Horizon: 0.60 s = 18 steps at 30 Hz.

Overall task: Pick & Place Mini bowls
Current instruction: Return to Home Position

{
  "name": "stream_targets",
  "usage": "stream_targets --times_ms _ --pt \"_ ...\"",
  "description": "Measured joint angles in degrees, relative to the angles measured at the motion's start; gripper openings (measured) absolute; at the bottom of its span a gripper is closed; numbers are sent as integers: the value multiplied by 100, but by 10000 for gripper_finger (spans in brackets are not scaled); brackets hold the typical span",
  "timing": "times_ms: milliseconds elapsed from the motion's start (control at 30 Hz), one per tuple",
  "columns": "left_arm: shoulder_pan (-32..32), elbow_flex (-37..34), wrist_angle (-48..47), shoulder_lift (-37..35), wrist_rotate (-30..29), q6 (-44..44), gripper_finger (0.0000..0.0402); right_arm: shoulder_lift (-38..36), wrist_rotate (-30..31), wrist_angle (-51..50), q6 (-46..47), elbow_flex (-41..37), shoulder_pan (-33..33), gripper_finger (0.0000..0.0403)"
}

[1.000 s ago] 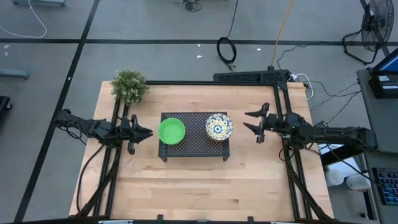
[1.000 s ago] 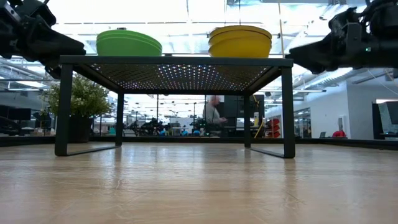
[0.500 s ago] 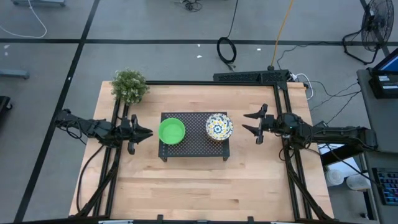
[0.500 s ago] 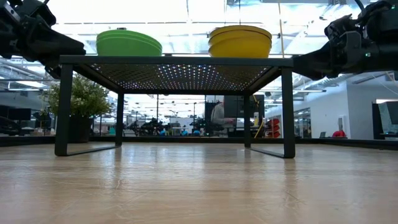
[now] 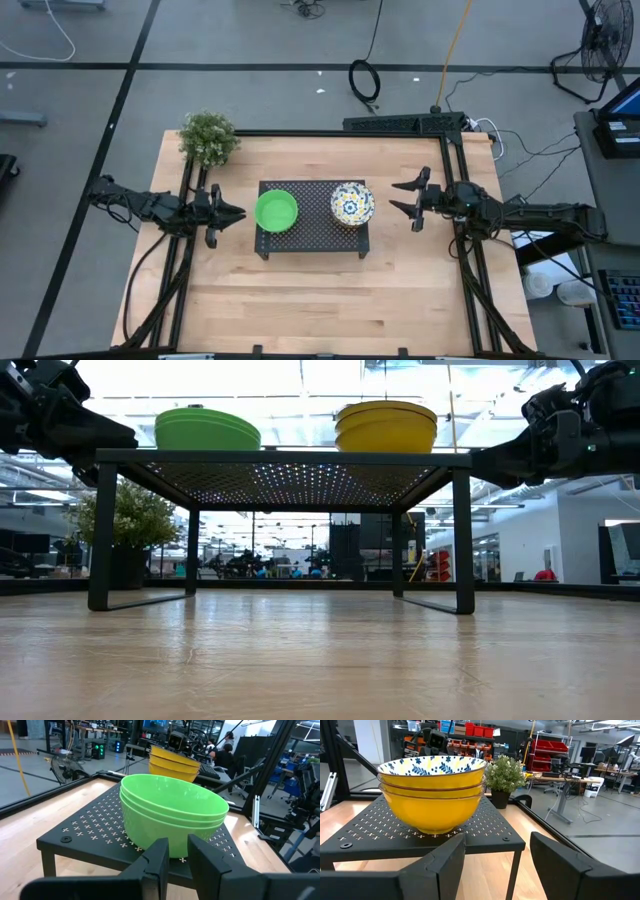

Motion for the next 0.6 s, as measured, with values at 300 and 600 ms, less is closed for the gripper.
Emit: stream_targets --times_ms 300,600 --pt "0 0 0 0 1 -31 74 -48 0 -886 -248 0 7 215" --pt "0 0 -2 0 4 -31 74 -1935 -348 -1694 742 -4 9 215"
